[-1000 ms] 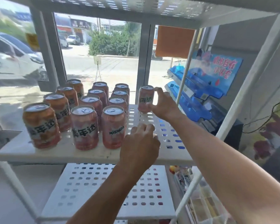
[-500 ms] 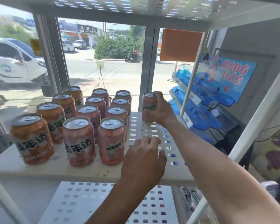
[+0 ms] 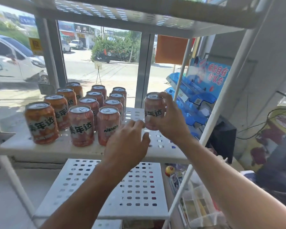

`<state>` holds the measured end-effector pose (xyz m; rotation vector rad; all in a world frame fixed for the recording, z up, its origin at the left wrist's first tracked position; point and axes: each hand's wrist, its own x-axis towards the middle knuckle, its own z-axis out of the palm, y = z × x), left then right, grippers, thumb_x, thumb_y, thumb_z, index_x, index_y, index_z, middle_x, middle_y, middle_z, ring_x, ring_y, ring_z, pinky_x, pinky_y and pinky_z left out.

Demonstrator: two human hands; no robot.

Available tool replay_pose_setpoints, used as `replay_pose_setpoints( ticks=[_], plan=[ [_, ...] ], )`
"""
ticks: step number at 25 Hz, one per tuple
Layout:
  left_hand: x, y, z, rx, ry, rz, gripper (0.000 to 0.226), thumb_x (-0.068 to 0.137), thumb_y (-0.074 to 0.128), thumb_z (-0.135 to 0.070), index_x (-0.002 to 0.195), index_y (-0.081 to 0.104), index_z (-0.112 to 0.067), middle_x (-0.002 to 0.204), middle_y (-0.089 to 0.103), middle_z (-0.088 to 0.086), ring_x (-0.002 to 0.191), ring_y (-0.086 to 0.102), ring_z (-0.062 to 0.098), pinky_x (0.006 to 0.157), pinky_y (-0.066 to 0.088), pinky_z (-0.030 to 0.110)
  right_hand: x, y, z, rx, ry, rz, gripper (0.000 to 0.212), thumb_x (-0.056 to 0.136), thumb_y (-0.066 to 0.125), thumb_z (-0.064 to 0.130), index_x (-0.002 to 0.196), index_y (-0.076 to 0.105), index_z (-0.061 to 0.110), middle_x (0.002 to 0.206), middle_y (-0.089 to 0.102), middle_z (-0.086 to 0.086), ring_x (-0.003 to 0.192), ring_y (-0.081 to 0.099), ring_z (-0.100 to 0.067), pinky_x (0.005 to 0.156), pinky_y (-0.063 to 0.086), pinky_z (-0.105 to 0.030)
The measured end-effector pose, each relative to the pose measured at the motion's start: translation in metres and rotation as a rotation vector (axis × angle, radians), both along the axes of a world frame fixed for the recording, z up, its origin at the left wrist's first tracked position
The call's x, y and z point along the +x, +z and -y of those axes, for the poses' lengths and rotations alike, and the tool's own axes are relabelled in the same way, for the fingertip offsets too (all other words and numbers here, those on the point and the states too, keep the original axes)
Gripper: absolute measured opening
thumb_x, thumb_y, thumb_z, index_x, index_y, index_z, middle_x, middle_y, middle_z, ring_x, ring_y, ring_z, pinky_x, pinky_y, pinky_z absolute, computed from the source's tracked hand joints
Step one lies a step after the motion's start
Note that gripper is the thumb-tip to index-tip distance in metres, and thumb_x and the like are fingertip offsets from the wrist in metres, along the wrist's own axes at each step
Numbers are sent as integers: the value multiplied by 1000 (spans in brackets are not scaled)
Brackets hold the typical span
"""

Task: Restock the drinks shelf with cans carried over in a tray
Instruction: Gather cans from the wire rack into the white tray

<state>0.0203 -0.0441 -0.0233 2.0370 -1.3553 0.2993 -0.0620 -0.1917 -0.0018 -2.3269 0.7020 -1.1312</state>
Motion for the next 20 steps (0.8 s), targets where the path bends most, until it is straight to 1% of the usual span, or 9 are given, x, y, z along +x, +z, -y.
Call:
replay_pose_setpoints(
  ticks=[3, 6, 8, 10, 13, 15, 17, 19, 20],
  plan=[
    [-18, 3, -9, -2, -4, 54, 32, 96, 45, -39, 120, 55, -22, 121, 59, 0, 104, 57, 21, 77, 49, 35, -41, 4, -34, 54, 12, 13, 70, 71, 80, 24, 126, 40, 44, 112, 59, 8, 93, 60, -4, 71, 51, -21],
    [-37, -1, -19, -8, -19, 63, 31, 95, 47, -37, 119, 57, -21, 120, 61, 3, 102, 59, 24, 74, 48, 36, -89, 3, -67, 65, 1, 7, 71, 74, 79, 24, 129, 39, 44, 108, 57, 16, 91, 58, 7, 67, 44, -5],
    [-55, -7, -26, 4, -43, 55, 30, 94, 48, -36, 118, 58, -20, 119, 62, 5, 101, 60, 27, 76, 51, 39, -124, -5, -85, 122, -18, 8, 74, 75, 78, 24, 132, 36, 46, 108, 56, 19, 92, 61, 4, 72, 47, -9],
    [-74, -15, -34, 19, -93, 44, 29, 94, 50, -34, 117, 59, -19, 119, 63, 7, 101, 61, 30, 80, 52, 43, -154, -16, -99, 171, -59, 22, 78, 74, 79, 25, 134, 35, 45, 102, 56, 26, 89, 61, 9, 75, 51, -15],
    [-116, -34, -38, 49, -204, 60, 23, 94, 50, -33, 110, 59, -19, 110, 63, 9, 95, 61, 34, 76, 51, 42, -209, -48, -117, 304, -150, 81, 85, 72, 84, 22, 139, 33, 35, 95, 57, 26, 82, 59, 18, 69, 47, -6],
    [-146, -49, -35, 87, -283, 34, 24, 93, 47, -35, 107, 58, -21, 108, 63, 7, 96, 60, 34, 77, 50, 42, -248, -77, -127, 403, -232, 118, 85, 71, 86, 20, 138, 34, 29, 100, 59, 21, 84, 61, 14, 73, 48, -6],
    [-178, -64, -32, 137, -335, 12, 28, 92, 45, -37, 113, 57, -22, 113, 62, 5, 102, 59, 32, 80, 51, 43, -287, -105, -137, 504, -338, 153, 78, 71, 85, 18, 134, 39, 23, 103, 59, 16, 87, 61, 10, 76, 49, -9],
    [-209, -77, -27, 152, -403, 27, 30, 94, 47, -35, 117, 57, -20, 115, 62, 6, 102, 59, 30, 80, 51, 43, -322, -129, -145, 595, -439, 197, 70, 68, 85, 22, 125, 44, 22, 104, 60, 11, 91, 62, 5, 74, 50, -12],
    [-227, -84, -25, 155, -454, 39, 28, 94, 47, -34, 116, 57, -19, 114, 62, 6, 100, 60, 29, 79, 51, 43, -342, -143, -149, 643, -500, 211, 67, 67, 85, 26, 121, 46, 24, 105, 61, 9, 94, 63, -1, 77, 53, -18]
  ],
)
